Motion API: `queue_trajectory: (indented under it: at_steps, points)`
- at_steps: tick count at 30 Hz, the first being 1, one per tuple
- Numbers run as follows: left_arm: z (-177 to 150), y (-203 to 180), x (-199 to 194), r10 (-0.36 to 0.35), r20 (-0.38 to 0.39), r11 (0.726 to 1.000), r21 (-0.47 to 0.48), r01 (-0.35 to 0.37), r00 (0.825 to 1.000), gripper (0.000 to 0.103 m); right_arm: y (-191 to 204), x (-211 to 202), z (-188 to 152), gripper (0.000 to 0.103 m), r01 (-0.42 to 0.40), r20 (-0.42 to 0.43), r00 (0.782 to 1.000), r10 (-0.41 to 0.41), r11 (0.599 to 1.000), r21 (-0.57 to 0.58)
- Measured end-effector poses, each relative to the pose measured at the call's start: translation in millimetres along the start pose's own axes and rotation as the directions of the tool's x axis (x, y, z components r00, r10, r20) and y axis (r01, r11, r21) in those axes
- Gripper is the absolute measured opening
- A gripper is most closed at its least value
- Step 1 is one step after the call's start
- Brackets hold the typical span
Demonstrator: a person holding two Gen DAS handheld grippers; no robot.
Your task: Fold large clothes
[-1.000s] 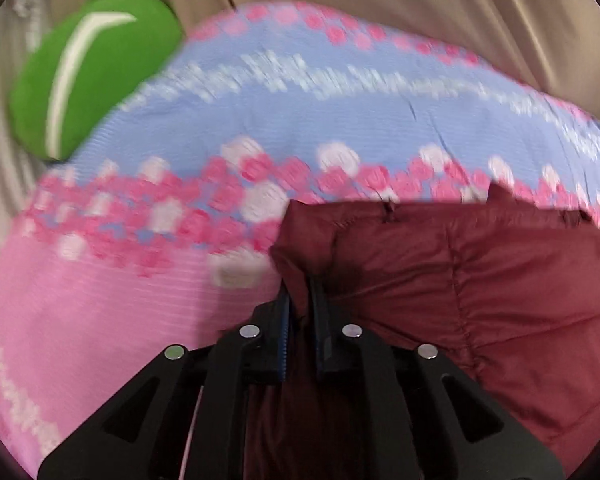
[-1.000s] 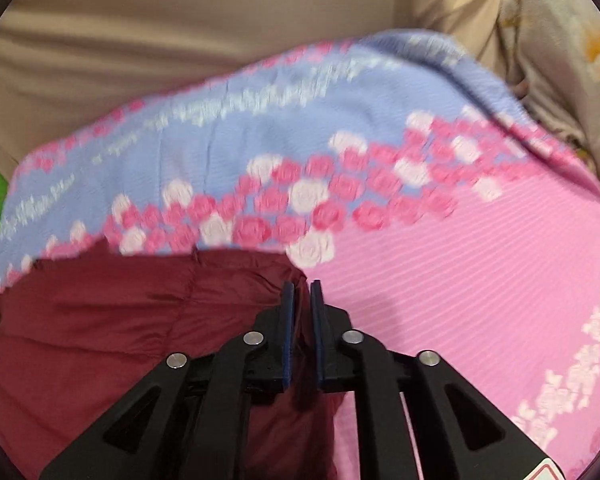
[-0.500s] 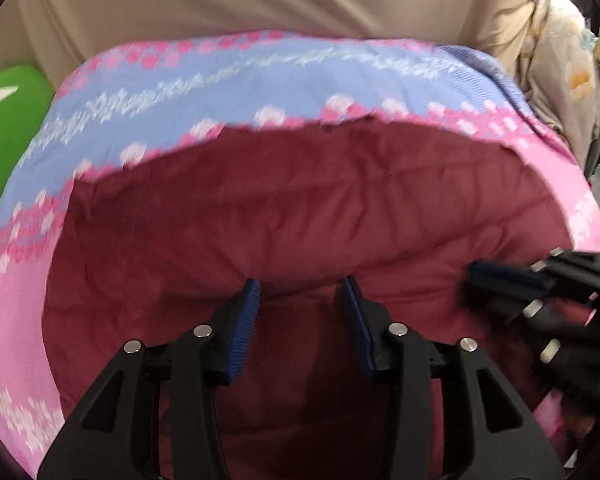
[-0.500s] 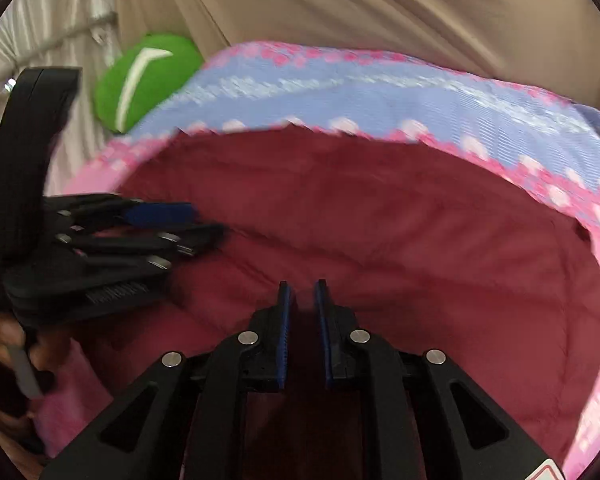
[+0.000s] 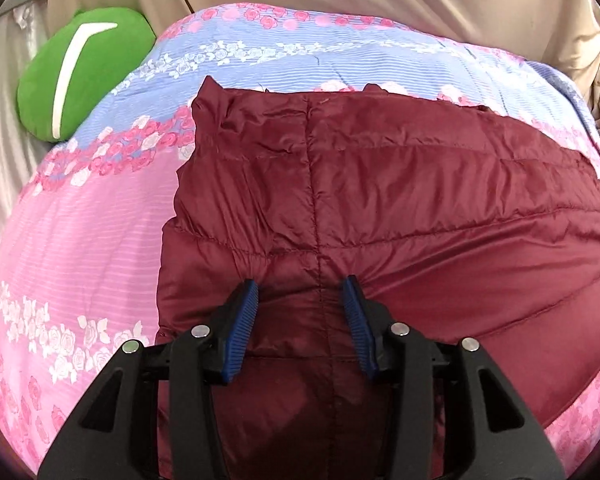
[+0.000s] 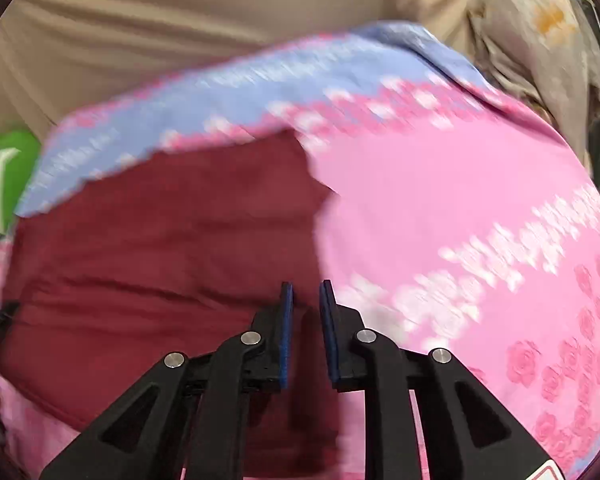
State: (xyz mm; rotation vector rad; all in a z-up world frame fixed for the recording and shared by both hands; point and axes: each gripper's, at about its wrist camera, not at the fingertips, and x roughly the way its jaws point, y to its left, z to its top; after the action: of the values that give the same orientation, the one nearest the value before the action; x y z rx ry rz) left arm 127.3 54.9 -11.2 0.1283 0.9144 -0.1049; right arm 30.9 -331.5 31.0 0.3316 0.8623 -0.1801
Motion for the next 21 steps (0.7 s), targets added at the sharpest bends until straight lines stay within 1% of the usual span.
queue_trajectory:
  at_steps: [1,3,5,6,7,8,9,11,13,14,16,17,18,20,21]
  points:
    - [-1,-2,0,0.008,0.002,1.000,0.001,-0.008,1.000,0.043,10,-3,4,0.017,-0.044,0.014,0.999,0.044,0.999,-0.008]
    - [-1,-5,1,0.015,0.006,1.000,-0.002,-0.015,1.000,0.043,29,1,11,0.017,-0.074,0.022,0.997,0.075,0.996,-0.049]
    - [-2,-4,2,0.014,0.008,1.000,-0.012,-0.013,1.000,0.044,38,14,15,0.017,-0.074,0.011,0.997,0.075,0.994,-0.084]
    - [-3,-3,2,0.013,0.010,1.000,-0.018,-0.013,1.000,0.044,41,27,17,0.017,-0.073,-0.013,0.997,0.072,0.993,-0.089]
    - [-3,-3,3,0.013,0.012,1.000,-0.021,-0.013,1.000,0.044,41,45,23,0.016,-0.073,-0.041,0.997,0.070,0.994,-0.080]
    - [-4,-3,4,0.015,0.014,1.000,-0.023,-0.014,1.000,0.045,37,58,24,0.010,-0.076,-0.061,0.996,0.072,0.995,-0.065]
    - [-4,-3,4,0.017,0.017,1.000,-0.025,-0.017,1.000,0.046,36,68,22,0.008,-0.088,-0.075,0.994,0.084,0.995,-0.047]
    - [-5,-3,4,0.022,0.019,0.999,-0.024,-0.022,1.000,0.047,35,72,20,0.008,-0.106,-0.088,0.991,0.103,0.994,-0.022]
    - [-4,-1,4,0.019,0.012,0.999,-0.027,-0.018,1.000,0.047,36,63,16,0.009,-0.096,-0.091,0.991,0.094,0.995,-0.021]
    - [-2,1,1,0.011,0.008,0.999,-0.036,-0.011,1.000,0.047,38,57,17,0.013,-0.090,-0.083,0.993,0.087,0.996,-0.024]
    - [8,7,-10,-0.044,0.033,0.997,-0.062,0.046,0.998,0.049,38,41,28,0.015,-0.109,-0.048,0.993,0.108,0.994,-0.017]
    - [15,10,-14,-0.064,0.051,0.995,-0.070,0.068,0.997,0.054,39,36,34,0.016,-0.118,-0.030,0.993,0.118,0.993,-0.013]
    - [29,13,-19,-0.076,0.083,0.994,-0.077,0.082,0.994,0.059,39,32,45,0.017,-0.129,-0.009,0.992,0.129,0.992,-0.008]
    - [49,17,-21,-0.068,0.127,0.993,-0.083,0.078,0.990,0.061,40,31,63,0.018,-0.128,0.022,0.992,0.128,0.992,0.000]
    - [63,18,-19,-0.049,0.155,0.994,-0.086,0.063,0.987,0.064,41,34,73,0.020,-0.118,0.043,0.992,0.118,0.993,0.001]
